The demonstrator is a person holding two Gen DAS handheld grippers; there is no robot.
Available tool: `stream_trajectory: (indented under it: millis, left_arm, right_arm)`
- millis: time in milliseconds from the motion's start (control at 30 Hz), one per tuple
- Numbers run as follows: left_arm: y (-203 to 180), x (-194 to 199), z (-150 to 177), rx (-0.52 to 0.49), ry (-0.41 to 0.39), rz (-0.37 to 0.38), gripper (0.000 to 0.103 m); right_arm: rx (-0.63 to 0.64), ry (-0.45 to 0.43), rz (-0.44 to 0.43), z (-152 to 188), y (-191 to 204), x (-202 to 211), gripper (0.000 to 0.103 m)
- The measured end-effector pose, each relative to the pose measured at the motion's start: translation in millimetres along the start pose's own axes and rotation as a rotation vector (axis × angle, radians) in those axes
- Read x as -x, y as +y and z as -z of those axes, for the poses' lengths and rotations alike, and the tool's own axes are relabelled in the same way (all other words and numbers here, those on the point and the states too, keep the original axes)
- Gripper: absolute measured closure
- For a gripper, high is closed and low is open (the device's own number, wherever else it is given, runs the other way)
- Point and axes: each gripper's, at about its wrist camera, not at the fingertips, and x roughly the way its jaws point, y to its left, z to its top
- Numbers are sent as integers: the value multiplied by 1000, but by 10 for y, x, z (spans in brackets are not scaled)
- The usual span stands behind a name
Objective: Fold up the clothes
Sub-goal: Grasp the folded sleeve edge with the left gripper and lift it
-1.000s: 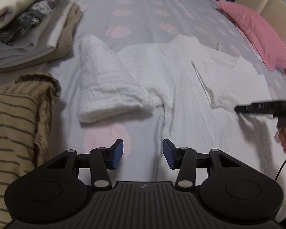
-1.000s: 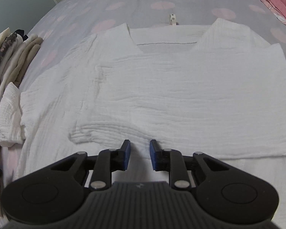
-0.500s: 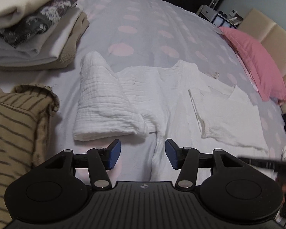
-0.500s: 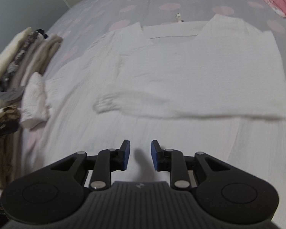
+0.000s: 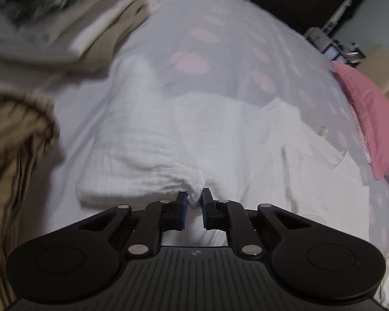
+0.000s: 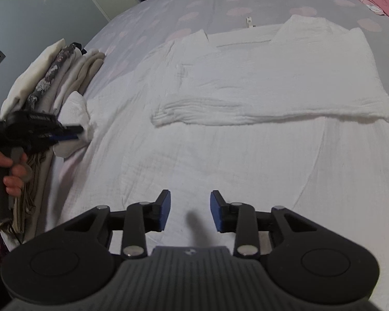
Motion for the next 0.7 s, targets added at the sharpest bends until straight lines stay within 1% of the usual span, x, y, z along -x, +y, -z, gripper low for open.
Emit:
stream_trajectory:
  millis: [100, 200, 300, 433, 533, 700]
  left_arm:
    - [-208, 192, -98, -76, -38, 18, 97]
    - [-431, 413, -249, -103, -84, 70, 97]
    - [-728, 613, -365, -127, -120, 127, 98]
    - [-1163, 853, -484, -168, -165, 203, 98]
    - [-1561, 929, -468, -223, -175, 270, 98]
    - [-2175, 895, -373, -314, -148, 353, 98]
  right_arm:
    - [-7, 18, -15, 3, -17, -11, 63]
    - [0, 23, -11, 1, -20, 23, 63]
    - [-9, 8, -11, -30, -46, 95, 62]
    - [-29, -39, -2, -140, -145, 268, 60]
    - [-60, -77, 13, -248, -264, 415, 55]
    - [-127, -136, 48, -398, -523, 645, 54]
